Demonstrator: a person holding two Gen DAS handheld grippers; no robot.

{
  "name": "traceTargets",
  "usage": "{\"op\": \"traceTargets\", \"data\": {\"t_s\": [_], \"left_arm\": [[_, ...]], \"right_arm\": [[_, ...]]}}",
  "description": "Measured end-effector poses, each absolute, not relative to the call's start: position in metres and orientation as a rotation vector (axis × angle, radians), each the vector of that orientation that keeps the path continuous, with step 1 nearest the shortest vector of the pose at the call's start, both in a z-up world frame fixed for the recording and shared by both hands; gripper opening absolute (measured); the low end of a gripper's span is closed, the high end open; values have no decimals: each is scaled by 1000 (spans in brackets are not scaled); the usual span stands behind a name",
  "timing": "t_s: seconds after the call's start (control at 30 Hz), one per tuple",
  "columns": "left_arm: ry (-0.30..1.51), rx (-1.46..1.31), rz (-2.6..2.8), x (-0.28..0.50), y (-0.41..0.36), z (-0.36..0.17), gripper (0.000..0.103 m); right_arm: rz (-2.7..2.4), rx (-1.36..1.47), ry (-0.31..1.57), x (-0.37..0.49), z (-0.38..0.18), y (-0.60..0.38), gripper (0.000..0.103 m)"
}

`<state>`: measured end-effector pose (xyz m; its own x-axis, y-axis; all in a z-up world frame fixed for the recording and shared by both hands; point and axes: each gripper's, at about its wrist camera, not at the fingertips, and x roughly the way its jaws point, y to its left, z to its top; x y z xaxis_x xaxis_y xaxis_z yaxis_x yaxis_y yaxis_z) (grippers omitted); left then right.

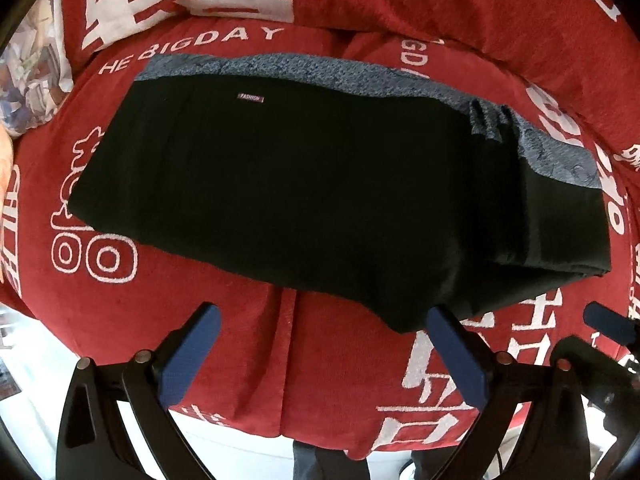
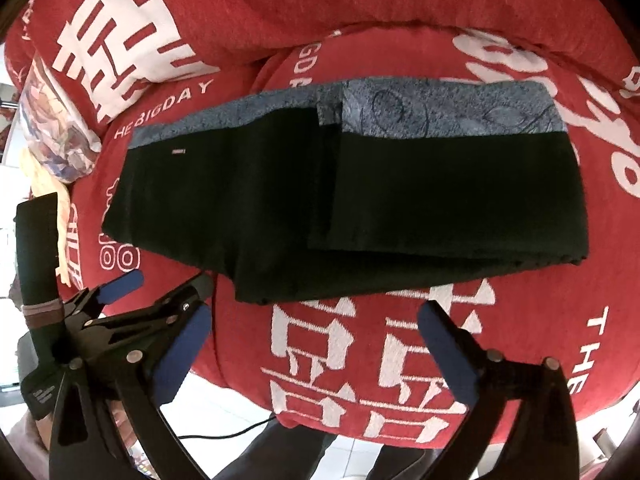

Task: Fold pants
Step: 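Open both grippers and withdraw them from the flat folded trousers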

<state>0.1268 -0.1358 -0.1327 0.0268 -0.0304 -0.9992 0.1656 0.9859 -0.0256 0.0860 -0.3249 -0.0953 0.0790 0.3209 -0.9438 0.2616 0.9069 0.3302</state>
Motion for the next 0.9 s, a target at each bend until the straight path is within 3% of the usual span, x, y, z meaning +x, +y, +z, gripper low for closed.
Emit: {"op": "traceTargets", "data": {"t_s": [0.9], "left_arm": [[1623,15,-93,117,-78,-146,103]], "right_arm": [[11,446,1625,78,-106,-319,103]]}}
